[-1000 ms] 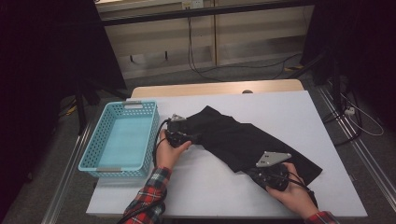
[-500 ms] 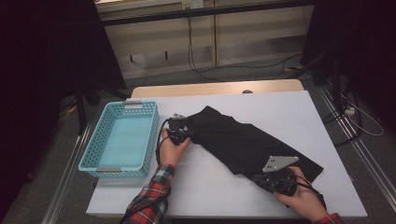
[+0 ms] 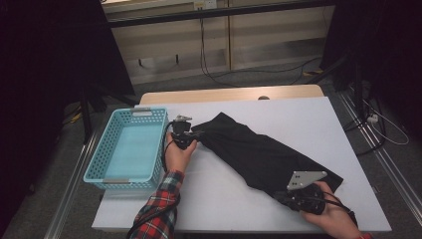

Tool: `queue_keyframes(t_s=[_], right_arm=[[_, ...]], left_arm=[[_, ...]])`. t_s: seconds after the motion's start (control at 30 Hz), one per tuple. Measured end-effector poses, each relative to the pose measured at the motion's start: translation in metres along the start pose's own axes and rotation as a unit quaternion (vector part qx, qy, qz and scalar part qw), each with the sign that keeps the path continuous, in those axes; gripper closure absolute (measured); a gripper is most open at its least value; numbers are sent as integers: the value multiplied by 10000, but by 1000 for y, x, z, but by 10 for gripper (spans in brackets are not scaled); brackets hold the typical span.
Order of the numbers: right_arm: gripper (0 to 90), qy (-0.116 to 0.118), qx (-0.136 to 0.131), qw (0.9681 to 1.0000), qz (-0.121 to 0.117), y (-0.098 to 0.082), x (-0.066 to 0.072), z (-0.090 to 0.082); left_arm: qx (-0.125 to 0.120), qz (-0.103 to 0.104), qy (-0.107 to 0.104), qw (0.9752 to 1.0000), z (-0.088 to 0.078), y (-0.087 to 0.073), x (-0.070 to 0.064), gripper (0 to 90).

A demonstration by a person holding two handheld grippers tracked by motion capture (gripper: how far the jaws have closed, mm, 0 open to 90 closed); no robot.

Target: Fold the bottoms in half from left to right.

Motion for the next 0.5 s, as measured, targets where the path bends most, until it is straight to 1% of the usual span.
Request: queue_keyframes(t_s=[0.1, 0.13, 0.17, 0.2, 0.23, 0.27, 0.33, 0.37, 0.43, 0.5], right_arm=[[858, 14, -77, 9999, 92, 0, -2, -1], [832, 76, -128, 9999, 82, 2, -1, 0], [782, 57, -182, 9998, 109, 4, 0, 1], [770, 22, -233, 9997, 114, 8, 1, 3], [768, 54, -277, 9996, 81, 12, 4, 5], [743, 33, -368, 9993, 45, 17, 7, 8], [743, 46, -453, 9990, -52, 24, 13, 16], [729, -15, -473, 9988, -147, 27, 15, 20], [727, -9, -489, 9986, -218, 32, 17, 28], [724, -49, -512, 9983, -280, 35, 17, 34]], left_arm=[[106, 0, -45, 9999, 3, -4, -3, 846], [144, 15, -50, 9999, 3, -5, -4, 845], [158, 24, -37, 9999, 4, -6, -4, 844], [149, 13, -37, 9999, 4, -7, -4, 843], [170, 0, -62, 9998, 4, -7, -4, 843], [182, -3, -61, 9998, 4, -7, -4, 843], [200, 28, -59, 9998, 3, -8, -4, 841], [210, 28, -66, 9998, 3, -9, -5, 841], [186, 27, -55, 9998, 3, -10, -5, 840], [237, 63, -74, 9997, 3, -11, -6, 840]])
Point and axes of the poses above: each handheld gripper's, and its own axes: z roughly forward along the jaws, y roughly out of its top, x roughly to its left, the point moved 9 cm from there along z, roughly forward along the jaws, and after that the axes turned 9 degrees about -x, right-handed, at the moved point
